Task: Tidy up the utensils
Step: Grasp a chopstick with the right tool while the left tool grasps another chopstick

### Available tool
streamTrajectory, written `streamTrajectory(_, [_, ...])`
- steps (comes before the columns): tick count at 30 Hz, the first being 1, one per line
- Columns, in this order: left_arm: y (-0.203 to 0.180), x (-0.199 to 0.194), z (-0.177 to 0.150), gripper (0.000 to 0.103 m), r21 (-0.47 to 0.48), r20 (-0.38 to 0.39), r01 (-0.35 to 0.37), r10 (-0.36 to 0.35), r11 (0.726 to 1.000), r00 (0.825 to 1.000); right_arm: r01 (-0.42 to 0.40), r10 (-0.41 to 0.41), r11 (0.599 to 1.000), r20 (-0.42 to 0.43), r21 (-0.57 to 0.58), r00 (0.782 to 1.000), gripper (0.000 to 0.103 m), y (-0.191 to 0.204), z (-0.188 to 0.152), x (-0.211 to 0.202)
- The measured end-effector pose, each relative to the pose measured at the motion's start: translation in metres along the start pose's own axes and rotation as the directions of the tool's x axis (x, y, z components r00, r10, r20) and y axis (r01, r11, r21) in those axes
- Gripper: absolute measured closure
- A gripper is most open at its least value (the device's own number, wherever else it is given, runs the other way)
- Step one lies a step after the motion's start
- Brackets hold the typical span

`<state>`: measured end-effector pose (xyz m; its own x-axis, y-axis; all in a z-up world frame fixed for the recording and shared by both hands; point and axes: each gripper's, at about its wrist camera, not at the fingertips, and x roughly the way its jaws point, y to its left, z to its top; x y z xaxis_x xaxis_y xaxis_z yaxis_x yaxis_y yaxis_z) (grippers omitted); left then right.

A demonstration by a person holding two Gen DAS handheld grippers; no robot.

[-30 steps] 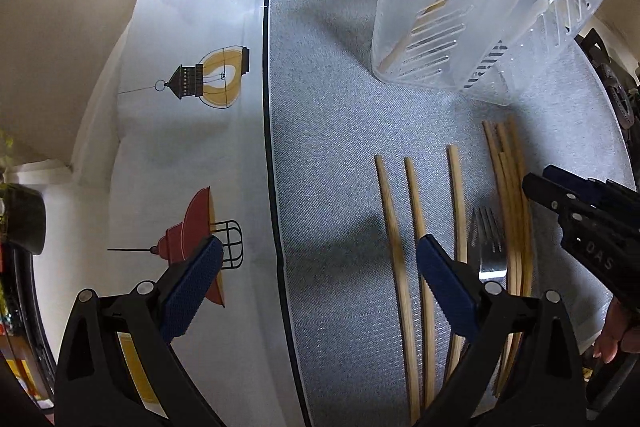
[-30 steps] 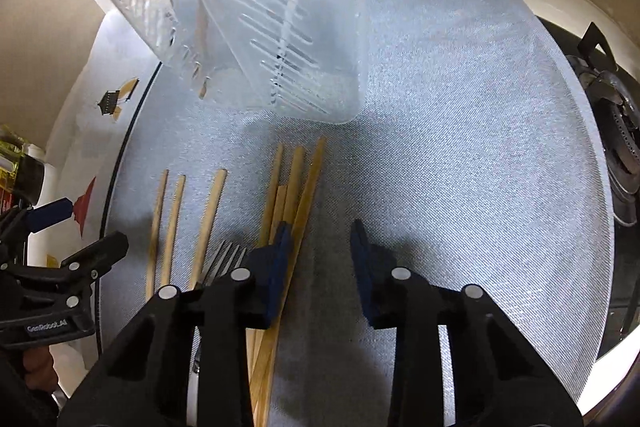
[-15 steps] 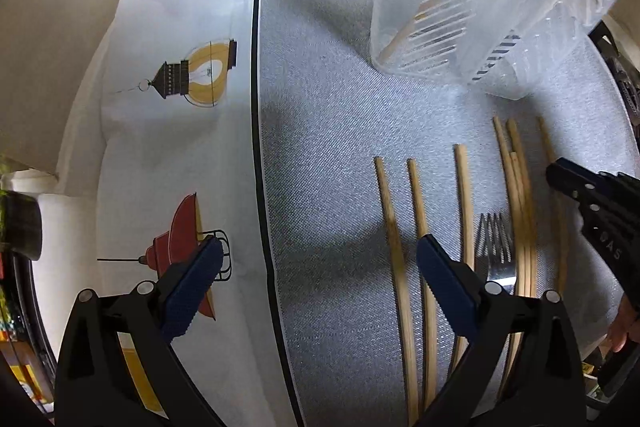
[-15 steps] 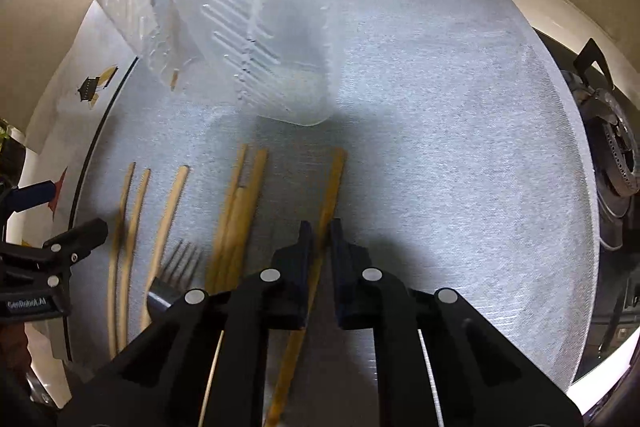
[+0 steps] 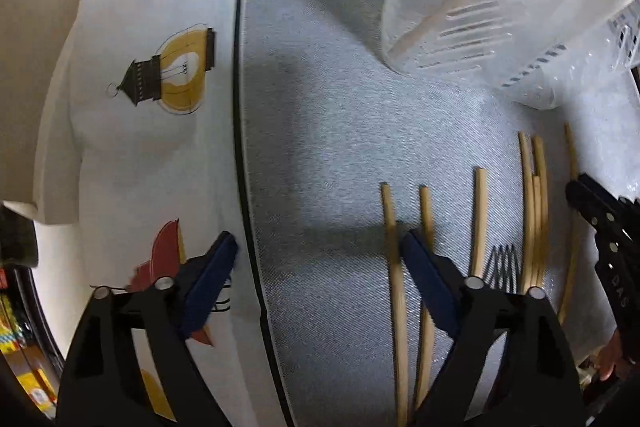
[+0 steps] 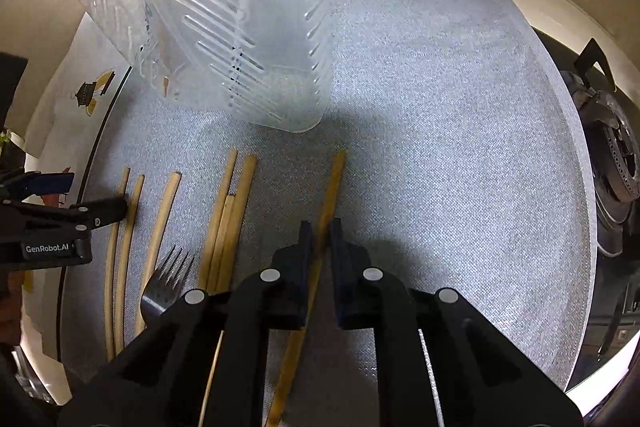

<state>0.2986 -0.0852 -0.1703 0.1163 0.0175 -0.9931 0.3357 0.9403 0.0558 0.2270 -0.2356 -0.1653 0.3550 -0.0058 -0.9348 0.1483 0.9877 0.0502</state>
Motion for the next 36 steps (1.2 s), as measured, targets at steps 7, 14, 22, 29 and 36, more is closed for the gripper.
streamTrajectory(7, [-0.015,-0.004,0.006,0.098,0.037,-0.032,0.061,-0.06,0.997,0.998,-0.026,0.026,1.0,0.0,-0.002,1.0,0.094,0.01,0.005,0.008])
streamTrajectory(14, [0.012,-0.036,-0.004,0.098,-0.002,0.087,0.275,-0.274,0.961,0.958,-0.084,0.082,0.996,0.048,0.031,0.995,0.096,0.001,0.011,-0.02])
streamTrajectory(22, [0.037,-0.108,-0.03,0.098,0.069,0.261,0.37,-0.375,0.926,0.89,-0.115,0.111,0.993,0.176,0.01,0.978,0.096,0.01,0.008,-0.082])
streamTrajectory(29, [0.034,-0.154,-0.044,0.098,0.14,0.349,0.373,-0.398,0.917,0.848,-0.137,0.135,0.991,0.257,-0.012,0.957,0.096,0.015,0.001,-0.127])
streamTrajectory(36, [0.035,-0.193,-0.061,0.098,0.213,0.439,0.347,-0.406,0.914,0.801,-0.117,0.129,0.992,0.335,-0.057,0.933,0.096,0.024,-0.003,-0.16])
